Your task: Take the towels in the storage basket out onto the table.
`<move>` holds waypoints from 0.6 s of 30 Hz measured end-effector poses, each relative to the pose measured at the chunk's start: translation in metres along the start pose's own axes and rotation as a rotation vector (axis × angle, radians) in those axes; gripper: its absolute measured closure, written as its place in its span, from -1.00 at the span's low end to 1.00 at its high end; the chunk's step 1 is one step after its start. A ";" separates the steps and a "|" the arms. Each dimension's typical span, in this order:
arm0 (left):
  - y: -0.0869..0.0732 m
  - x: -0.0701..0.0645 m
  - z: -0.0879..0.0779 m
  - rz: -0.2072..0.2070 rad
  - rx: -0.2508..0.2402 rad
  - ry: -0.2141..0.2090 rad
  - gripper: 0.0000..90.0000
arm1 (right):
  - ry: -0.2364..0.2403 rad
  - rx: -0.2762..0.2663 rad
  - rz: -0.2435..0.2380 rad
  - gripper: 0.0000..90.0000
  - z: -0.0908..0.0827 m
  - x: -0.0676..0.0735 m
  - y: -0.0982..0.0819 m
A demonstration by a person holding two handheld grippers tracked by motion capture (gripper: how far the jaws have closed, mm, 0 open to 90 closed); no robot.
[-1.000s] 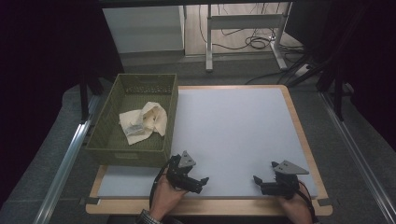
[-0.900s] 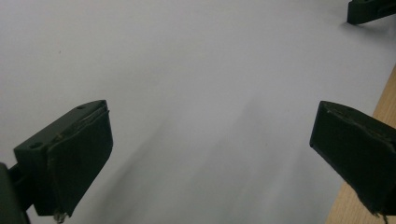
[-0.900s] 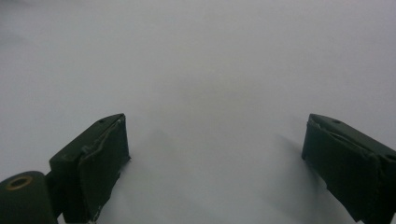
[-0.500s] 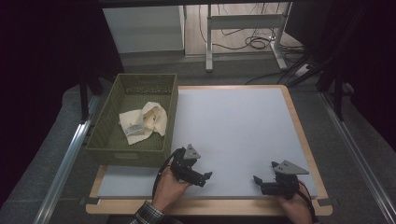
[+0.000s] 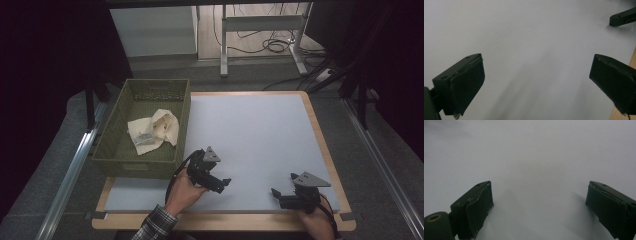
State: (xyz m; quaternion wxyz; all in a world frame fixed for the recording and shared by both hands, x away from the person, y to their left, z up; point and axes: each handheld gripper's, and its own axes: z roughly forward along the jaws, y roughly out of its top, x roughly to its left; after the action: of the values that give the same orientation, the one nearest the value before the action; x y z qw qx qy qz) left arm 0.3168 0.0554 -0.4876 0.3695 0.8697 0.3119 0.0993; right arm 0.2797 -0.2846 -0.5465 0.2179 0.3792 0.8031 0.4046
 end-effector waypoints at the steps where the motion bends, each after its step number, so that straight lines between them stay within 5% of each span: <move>1: 0.002 0.001 -0.001 -0.002 -0.004 -0.005 -0.99 | 0.000 -0.002 0.000 -0.83 0.000 0.000 0.000; 18: 0.048 0.015 -0.021 0.050 -0.001 -0.016 -0.98 | 0.002 -0.003 0.001 -0.83 0.000 0.000 0.000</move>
State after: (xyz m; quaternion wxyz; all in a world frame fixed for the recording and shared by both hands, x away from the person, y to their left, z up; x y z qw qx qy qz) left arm 0.3429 0.0515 -0.4400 0.3700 0.8777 0.2870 0.1015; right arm 0.2798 -0.2847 -0.5467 0.2175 0.3787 0.8026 0.4063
